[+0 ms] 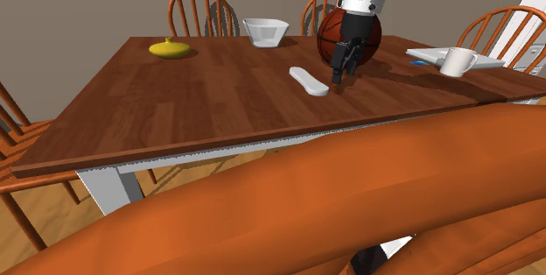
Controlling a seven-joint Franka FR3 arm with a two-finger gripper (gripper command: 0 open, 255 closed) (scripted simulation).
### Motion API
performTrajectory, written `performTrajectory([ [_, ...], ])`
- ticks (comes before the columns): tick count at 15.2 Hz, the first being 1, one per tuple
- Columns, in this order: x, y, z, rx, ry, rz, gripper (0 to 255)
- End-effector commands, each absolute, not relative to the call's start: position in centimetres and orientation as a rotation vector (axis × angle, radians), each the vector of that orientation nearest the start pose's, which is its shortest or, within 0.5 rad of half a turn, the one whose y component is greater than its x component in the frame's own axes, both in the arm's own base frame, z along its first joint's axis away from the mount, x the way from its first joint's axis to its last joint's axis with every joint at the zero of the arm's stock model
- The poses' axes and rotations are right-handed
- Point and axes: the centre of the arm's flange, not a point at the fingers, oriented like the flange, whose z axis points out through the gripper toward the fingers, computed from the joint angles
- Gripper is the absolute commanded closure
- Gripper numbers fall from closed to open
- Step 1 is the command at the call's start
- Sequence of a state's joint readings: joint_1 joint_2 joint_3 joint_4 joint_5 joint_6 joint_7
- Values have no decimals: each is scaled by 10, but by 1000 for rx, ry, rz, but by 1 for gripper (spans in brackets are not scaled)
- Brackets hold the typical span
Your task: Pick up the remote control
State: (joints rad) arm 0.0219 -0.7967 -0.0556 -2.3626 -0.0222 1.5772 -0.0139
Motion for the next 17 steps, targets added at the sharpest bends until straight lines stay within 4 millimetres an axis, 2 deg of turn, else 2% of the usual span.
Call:
performTrajectory([
  [1, 304, -18, 591, -3124, 5, -17, 0],
  [7, 381, -38, 583, -3101, 373, -5, 0],
  [13, 450, -76, 575, -3035, 734, 6, 0],
  [17, 450, -76, 554, -3035, 734, 6, 0],
])
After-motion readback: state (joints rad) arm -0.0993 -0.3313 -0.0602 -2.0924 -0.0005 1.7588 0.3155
